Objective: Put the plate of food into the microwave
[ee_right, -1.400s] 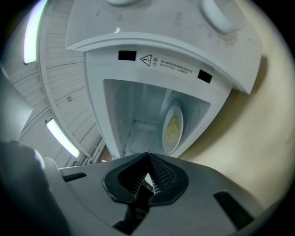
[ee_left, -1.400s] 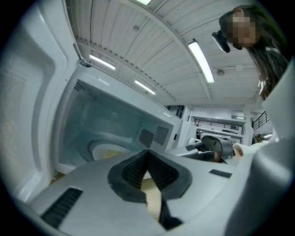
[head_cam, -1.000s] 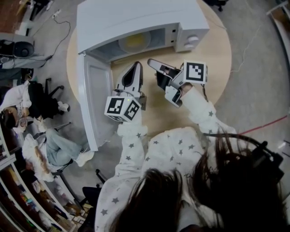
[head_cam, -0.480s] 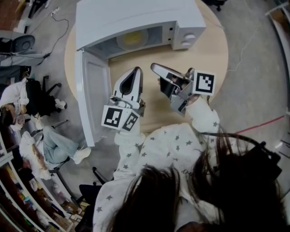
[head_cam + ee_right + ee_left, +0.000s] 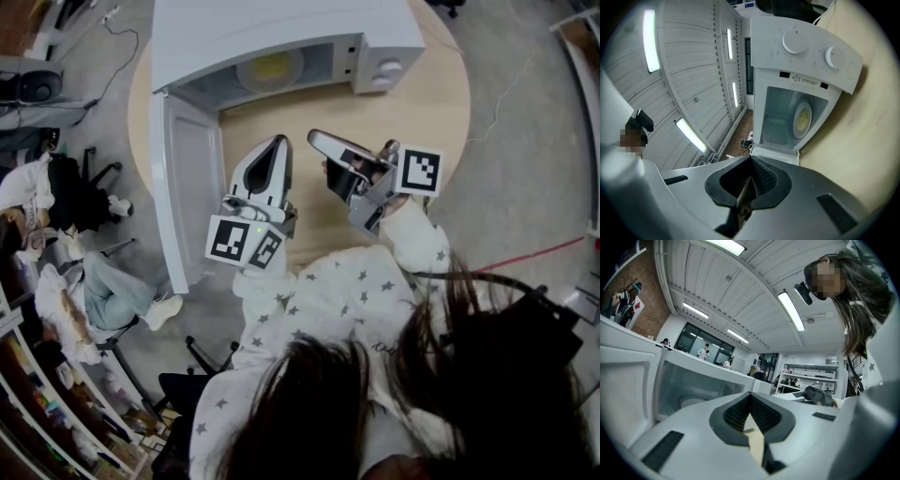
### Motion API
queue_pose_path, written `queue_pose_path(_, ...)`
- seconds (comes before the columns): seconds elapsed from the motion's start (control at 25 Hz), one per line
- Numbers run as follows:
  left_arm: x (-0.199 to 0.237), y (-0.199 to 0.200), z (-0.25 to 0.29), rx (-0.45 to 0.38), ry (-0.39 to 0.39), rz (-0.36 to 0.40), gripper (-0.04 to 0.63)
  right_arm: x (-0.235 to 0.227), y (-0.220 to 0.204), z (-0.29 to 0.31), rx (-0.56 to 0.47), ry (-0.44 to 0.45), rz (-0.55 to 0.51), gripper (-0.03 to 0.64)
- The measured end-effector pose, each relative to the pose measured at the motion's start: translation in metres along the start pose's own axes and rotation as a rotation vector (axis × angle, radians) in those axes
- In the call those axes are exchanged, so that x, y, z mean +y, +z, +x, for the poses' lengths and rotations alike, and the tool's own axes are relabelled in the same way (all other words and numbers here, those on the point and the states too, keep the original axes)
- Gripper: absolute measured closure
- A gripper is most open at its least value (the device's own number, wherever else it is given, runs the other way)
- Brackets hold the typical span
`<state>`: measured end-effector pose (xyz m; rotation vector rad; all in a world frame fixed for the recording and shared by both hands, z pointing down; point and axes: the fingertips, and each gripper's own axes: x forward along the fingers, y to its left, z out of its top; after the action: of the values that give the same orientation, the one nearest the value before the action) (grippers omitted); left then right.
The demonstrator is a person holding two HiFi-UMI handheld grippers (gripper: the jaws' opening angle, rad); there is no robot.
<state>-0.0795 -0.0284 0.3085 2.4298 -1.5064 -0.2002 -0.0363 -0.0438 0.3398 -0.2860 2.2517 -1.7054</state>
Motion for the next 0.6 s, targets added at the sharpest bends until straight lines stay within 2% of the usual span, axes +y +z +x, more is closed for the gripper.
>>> queue_pose_path(0.6,-0.0044,-0.0054,0.0030,0.016,-0.012,-0.005,0.594,-0.0039,-0.0037,0.0009,0.006,-0.009,0.017,0.611)
